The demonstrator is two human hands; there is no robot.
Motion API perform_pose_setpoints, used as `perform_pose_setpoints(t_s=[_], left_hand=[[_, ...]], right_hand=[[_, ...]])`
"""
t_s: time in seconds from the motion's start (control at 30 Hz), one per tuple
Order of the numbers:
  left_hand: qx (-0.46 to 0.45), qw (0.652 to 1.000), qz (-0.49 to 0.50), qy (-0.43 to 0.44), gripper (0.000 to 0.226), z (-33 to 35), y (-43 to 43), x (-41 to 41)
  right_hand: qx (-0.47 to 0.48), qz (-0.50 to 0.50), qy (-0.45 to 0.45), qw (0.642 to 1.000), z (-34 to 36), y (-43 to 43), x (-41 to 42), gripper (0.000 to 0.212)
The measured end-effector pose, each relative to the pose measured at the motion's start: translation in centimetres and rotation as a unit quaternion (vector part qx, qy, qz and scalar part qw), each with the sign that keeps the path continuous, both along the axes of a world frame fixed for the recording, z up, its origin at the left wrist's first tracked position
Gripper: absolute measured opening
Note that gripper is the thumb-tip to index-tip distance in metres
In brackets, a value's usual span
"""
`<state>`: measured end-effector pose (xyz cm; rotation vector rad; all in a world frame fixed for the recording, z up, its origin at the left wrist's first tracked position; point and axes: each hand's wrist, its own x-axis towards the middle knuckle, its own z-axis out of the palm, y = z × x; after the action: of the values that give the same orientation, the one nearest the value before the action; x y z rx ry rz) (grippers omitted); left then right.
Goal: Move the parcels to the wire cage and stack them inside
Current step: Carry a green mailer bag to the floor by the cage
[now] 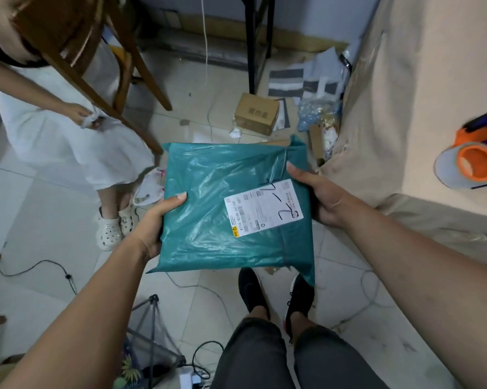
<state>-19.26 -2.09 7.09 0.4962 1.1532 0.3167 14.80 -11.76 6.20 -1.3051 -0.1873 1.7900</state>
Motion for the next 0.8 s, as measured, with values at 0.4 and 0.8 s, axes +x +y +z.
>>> perform_pose_setpoints(t_s=[0.4,0.8], left_hand=[[-0.013,0.992,-0.124,0.033,0.052,5.1,-0.5,4.4],[0.018,0.947,-0.319,0.045,0.068,4.5,-2.3,14.6]], right_hand=[[-0.013,-0.106,-0.048,0.993,4.7,-6.4,0.8,0.062],[-0.116,-0.145,-0.091,0.978,5.6,-19.6,5.5,0.062]])
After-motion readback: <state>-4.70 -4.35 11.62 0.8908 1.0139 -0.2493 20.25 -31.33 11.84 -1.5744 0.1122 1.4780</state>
